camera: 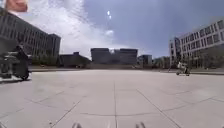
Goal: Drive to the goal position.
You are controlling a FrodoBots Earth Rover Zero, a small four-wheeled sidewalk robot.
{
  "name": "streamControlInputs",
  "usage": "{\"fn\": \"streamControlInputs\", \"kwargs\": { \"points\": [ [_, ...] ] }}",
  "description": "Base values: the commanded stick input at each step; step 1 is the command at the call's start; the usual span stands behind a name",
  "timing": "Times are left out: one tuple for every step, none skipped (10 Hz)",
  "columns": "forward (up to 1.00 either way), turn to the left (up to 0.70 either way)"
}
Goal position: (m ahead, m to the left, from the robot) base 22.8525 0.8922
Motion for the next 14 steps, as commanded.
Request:
{"fn": "streamControlInputs", "kwargs": {
  "points": [
    [0.45,0.07],
    [0.45,0.03],
    [0.45,0.03],
    [0.45,0.03],
    [0.45,0.03],
    [0.45,0.03],
    [0.45,0.03],
    [0.45,0.03],
    [0.45,0.03],
    [0.45,0.03],
    [0.45,0.03],
    [0.45,0.03],
    [0.45,0.03],
    [0.12,0.01]
  ]
}}
